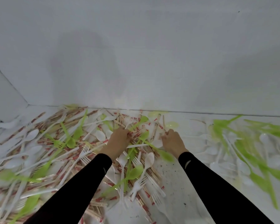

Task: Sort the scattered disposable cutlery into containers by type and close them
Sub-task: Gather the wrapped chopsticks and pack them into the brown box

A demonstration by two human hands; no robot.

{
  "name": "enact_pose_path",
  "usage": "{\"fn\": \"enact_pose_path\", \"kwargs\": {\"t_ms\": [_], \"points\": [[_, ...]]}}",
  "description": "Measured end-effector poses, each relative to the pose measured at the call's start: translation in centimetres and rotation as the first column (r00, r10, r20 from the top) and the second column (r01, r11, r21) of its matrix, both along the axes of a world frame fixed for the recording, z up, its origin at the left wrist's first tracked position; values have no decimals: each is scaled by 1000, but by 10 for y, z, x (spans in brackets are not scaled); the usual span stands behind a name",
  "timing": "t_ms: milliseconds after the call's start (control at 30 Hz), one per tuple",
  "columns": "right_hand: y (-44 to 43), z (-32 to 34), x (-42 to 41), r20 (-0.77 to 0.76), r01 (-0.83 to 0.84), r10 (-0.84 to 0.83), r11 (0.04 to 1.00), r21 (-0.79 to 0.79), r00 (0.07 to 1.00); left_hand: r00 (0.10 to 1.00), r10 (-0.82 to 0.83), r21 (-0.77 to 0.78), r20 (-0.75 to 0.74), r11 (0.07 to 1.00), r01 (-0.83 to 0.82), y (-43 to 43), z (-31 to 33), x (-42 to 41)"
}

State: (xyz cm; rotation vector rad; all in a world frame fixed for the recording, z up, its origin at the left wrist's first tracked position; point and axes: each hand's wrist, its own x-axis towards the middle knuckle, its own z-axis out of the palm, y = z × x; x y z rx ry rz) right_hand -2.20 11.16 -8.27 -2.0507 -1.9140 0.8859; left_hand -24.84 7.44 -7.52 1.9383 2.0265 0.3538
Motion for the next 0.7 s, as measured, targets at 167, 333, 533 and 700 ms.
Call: {"fn": "enact_pose_path", "kwargs": {"t_ms": [167, 333, 533, 700], "points": [[4, -6, -9, 132, 25, -33, 998, 63, 991, 997, -19, 74, 75, 997, 13, 4, -7, -6], [12, -3, -3, 23, 103, -104, 994, 40, 994, 983, 8, 229, 185, 972, -51, 11, 24, -9], [11, 20, 24, -156, 50, -62, 996, -78, 986, 704, -143, 158, 695, 986, 44, 24, 84, -13], [12, 24, 29, -132, 66, -88, 985, -158, 987, 324, -107, 206, 940, 936, -287, 58, 94, -11]]}}
